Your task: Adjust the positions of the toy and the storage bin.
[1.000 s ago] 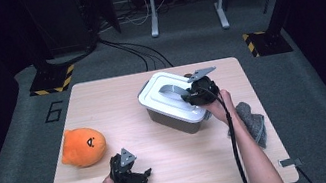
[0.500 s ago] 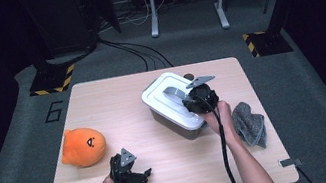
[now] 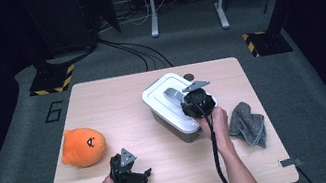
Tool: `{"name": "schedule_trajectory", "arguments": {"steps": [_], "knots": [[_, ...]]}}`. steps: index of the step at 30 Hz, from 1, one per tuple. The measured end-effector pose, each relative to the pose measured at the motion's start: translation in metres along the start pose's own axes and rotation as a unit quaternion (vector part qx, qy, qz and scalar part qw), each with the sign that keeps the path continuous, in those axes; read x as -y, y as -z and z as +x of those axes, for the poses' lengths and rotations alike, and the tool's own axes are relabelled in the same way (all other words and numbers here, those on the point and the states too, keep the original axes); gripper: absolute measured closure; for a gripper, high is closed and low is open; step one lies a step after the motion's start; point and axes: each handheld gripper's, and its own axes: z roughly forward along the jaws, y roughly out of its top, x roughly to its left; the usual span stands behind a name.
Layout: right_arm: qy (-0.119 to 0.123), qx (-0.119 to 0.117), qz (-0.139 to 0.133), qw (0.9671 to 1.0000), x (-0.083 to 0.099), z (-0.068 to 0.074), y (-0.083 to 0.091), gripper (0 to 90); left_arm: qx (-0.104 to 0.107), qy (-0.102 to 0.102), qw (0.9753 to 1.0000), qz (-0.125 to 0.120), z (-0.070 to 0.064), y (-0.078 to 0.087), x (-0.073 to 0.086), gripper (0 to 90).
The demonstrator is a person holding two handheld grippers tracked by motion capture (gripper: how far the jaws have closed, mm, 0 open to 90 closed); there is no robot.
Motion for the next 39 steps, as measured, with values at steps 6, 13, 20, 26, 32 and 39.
{"name": "schedule_trajectory", "arguments": {"steps": [6, 13, 20, 26, 32, 39], "knots": [[-0.009, 0.009, -0.001, 0.9999, 0.0, 0.005, 0.0, 63.0, 0.0, -0.003, 1.0, 0.002, 0.0, 0.0, 0.0, 0.2], [-0.005, -0.004, -0.008, 1.0, 0.002, 0.002, -0.001, 56.9, 0.0, -0.003, 1.0, 0.002, 0.0, 0.0, 0.0, 0.2], [-0.01, -0.032, -0.033, 0.9989, 0.012, -0.015, 0.012, 21.8, 0.0, -0.001, 1.0, 0.001, 0.0, 0.0, 0.0, 0.2], [-0.02, -0.016, -0.051, 0.9983, 0.019, -0.031, 0.034, 14.6, 0.0, -0.001, 1.0, 0.001, 0.0, 0.0, 0.0, 0.2], [-0.034, 0.003, -0.06, 0.9976, 0.031, -0.053, 0.051, 13.4, 0.0, -0.003, 1.0, 0.002, 0.0, 0.0, 0.0, 0.2], [-0.05, 0.032, -0.051, 0.9969, 0.053, -0.08, 0.064, 10.1, 0.0, -0.003, 1.0, 0.003, 0.001, 0.0, 0.0, 0.2]]}}
